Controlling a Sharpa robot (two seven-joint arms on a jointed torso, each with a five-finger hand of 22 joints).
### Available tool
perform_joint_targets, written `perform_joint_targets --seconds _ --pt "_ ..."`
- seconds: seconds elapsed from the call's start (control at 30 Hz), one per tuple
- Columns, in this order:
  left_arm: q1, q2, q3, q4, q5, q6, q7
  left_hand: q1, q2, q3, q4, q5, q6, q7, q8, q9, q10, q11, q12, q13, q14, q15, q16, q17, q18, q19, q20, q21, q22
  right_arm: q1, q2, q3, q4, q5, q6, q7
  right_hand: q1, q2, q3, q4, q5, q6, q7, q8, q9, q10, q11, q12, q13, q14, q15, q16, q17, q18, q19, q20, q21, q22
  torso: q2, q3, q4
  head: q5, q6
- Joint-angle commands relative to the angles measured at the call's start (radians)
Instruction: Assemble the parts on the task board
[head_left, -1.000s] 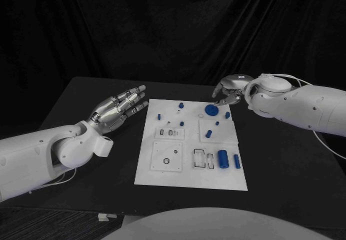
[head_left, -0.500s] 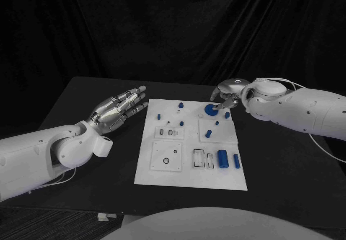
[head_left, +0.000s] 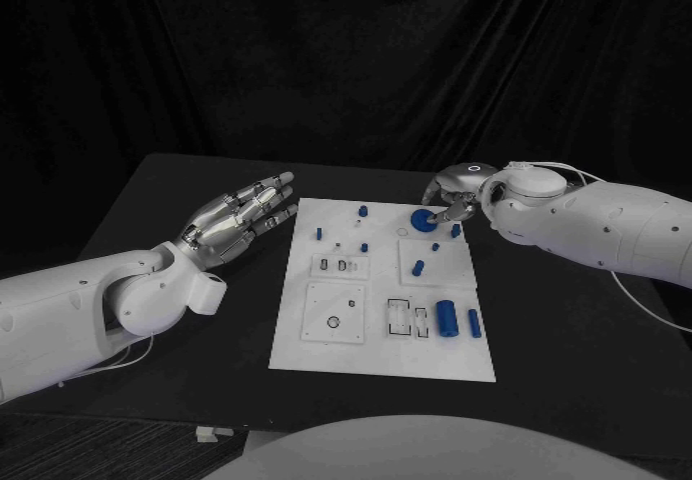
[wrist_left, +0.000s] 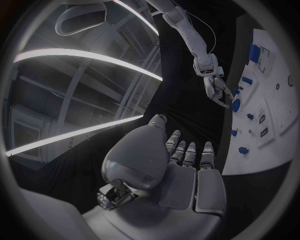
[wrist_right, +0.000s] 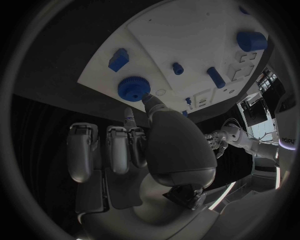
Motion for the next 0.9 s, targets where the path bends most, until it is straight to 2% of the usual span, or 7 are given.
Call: perform_joint_targets --seconds 0.03,0.37,0.67,0.8,0.87,0.9 --pt "0.001 0.001 0.001 0.002 0.000 0.013 0.022 0.007 -0.004 0.004 -0.002 0.004 -0.005 0.000 0.001 -0.001 0.002 0.003 0.007 0.001 0.000 0.009 -0.004 -0.002 0.009 0.001 0.005 -0.003 -0.002 -0.006 0.006 0.001 -0.012 -0.009 0.022 -0.024 -0.001 0.008 0.001 -0.003 0.004 -0.004 0.002 0.005 0.002 0.107 0.006 0.003 0.263 0.105 0.009 0.003 0.263 -0.016 0.073 0.005 0.005 0.243 0.000 0.0003 -0.0001 0.001 0.000" --pt "0.001 0.003 0.001 0.000 0.000 0.018 0.019 0.007 -0.004 0.004 -0.002 0.004 -0.004 0.000 0.002 -0.001 0.002 0.002 0.006 0.001 0.000 0.010 -0.004 -0.002 0.009 0.001 0.005 -0.003 -0.002 -0.025 0.027 0.001 -0.042 -0.009 0.024 -0.012 -0.011 0.011 -0.002 -0.004 -0.017 0.002 0.008 0.029 0.022 0.107 0.012 0.003 0.263 0.105 0.014 0.003 0.263 -0.014 0.068 0.010 -0.002 0.241 0.000 0.0008 -0.0001 0.000 0.000" --pt "0.000 0.007 0.001 -0.004 0.000 0.024 0.016 0.007 -0.004 0.005 -0.002 0.005 -0.005 0.000 0.002 -0.001 0.002 0.002 0.006 0.001 0.000 0.010 -0.004 -0.002 0.009 0.001 0.005 -0.003 -0.002 -0.037 0.042 0.001 -0.056 -0.009 0.018 0.004 -0.013 0.017 -0.003 -0.010 -0.030 0.011 0.008 0.063 0.048 0.107 0.013 0.003 0.263 0.105 0.016 0.003 0.263 -0.012 0.064 0.013 -0.009 0.238 0.000 0.0014 -0.0005 -0.002 0.000" --pt "0.000 0.007 0.001 -0.005 0.000 0.027 0.014 0.007 -0.004 0.005 -0.002 0.005 -0.005 0.000 0.002 -0.001 0.002 0.002 0.006 0.001 0.000 0.010 -0.004 -0.002 0.009 0.001 0.005 -0.003 -0.002 -0.040 0.045 0.001 -0.058 -0.009 0.018 0.009 -0.009 0.019 -0.001 -0.022 0.010 0.010 0.006 0.100 0.076 0.107 0.012 0.003 0.263 0.105 0.015 0.003 0.263 -0.011 0.062 0.013 -0.013 0.237 0.001 0.0013 -0.0007 -0.003 0.000" --pt "0.000 0.008 0.001 -0.006 0.000 0.028 0.013 0.008 -0.002 0.006 -0.002 0.006 -0.004 0.001 0.003 -0.001 0.002 0.002 0.006 0.001 0.000 0.011 -0.004 -0.002 0.009 0.001 0.005 -0.003 -0.002 -0.041 0.045 0.001 -0.058 -0.009 0.017 0.011 -0.003 0.020 0.003 -0.034 0.061 0.014 0.006 0.132 0.101 0.107 0.011 0.003 0.263 0.105 0.014 0.003 0.263 -0.011 0.062 0.012 -0.013 0.237 0.001 0.0013 -0.0005 -0.002 0.000" --pt "0.000 0.008 0.001 -0.006 0.000 0.029 0.012 0.008 -0.002 0.006 -0.002 0.006 -0.004 0.001 0.003 -0.001 0.002 0.002 0.006 0.001 0.000 0.011 -0.004 -0.002 0.009 0.001 0.005 -0.003 -0.002 -0.042 0.045 0.001 -0.058 -0.009 0.016 0.013 0.005 0.022 0.009 -0.043 0.105 0.015 0.004 0.156 0.121 0.107 0.009 0.003 0.263 0.105 0.013 0.003 0.263 -0.011 0.062 0.011 -0.013 0.237 0.001 0.0013 -0.0005 -0.002 0.000"
